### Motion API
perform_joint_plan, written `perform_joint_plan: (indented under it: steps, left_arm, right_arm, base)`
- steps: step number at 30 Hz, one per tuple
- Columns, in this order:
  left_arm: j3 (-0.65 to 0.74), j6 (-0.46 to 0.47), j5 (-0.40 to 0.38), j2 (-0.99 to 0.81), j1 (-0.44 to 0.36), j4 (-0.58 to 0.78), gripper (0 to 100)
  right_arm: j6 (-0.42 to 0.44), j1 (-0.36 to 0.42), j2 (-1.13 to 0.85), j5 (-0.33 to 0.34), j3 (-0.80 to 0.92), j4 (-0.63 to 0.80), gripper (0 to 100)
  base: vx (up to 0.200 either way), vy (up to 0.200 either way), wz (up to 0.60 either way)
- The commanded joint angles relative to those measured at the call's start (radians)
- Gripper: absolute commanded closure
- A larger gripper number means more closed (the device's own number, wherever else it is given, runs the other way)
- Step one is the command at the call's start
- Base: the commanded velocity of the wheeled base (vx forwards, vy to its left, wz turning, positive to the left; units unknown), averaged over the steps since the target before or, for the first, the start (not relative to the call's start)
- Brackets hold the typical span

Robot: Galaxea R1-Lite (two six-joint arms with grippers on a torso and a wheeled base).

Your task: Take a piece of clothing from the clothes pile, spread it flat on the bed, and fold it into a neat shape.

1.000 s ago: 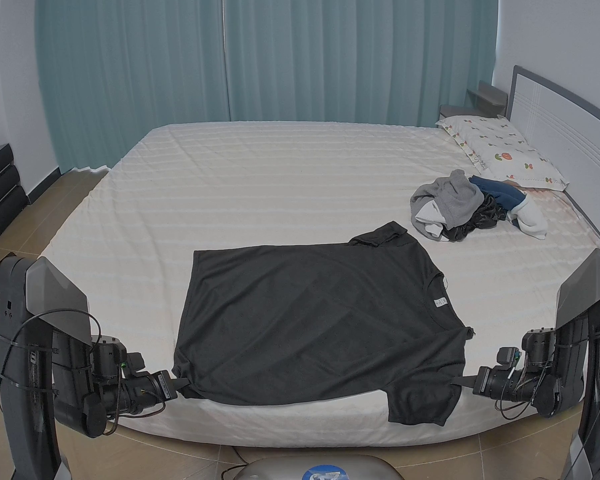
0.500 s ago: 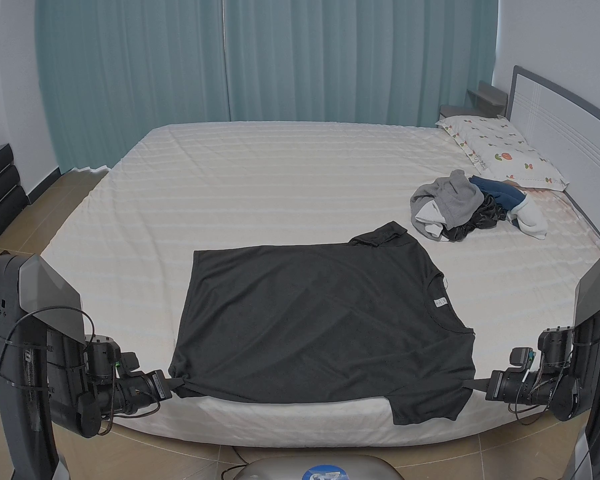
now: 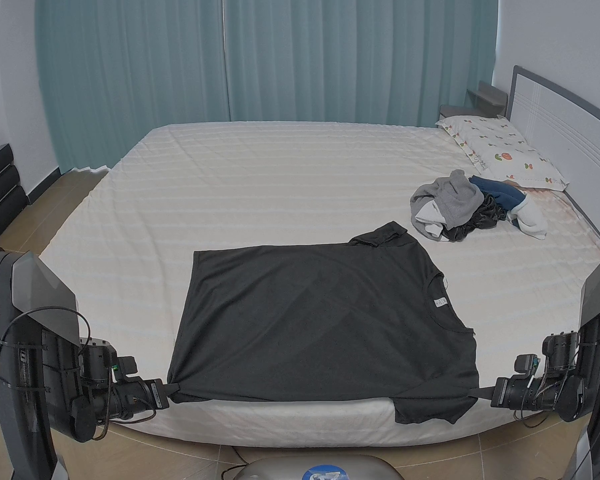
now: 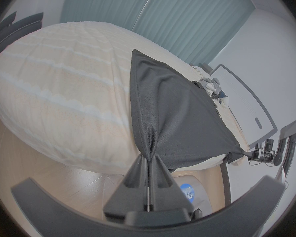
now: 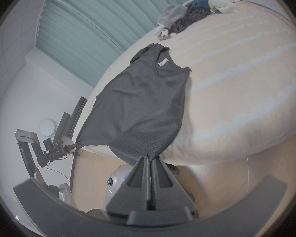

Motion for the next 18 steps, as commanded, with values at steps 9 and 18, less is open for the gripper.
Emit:
perform_joint_plan:
  steps: [9,18]
  left_arm:
    - [0.026,0.034,0.084,-0.005,0.001,-0.016,100]
    - [0.085,0.175,0.087,-0.004,0.004,-0.016,100]
  right_arm:
    - [-0.178,-0.041,-0.138,0.014,0.018,0.318,100]
    - [-0.231,-0.043,-0.222,0.009,0.018,0.433,100]
  base:
    - [0.0,0.0,0.0]
    - [0.0,0.0,0.0]
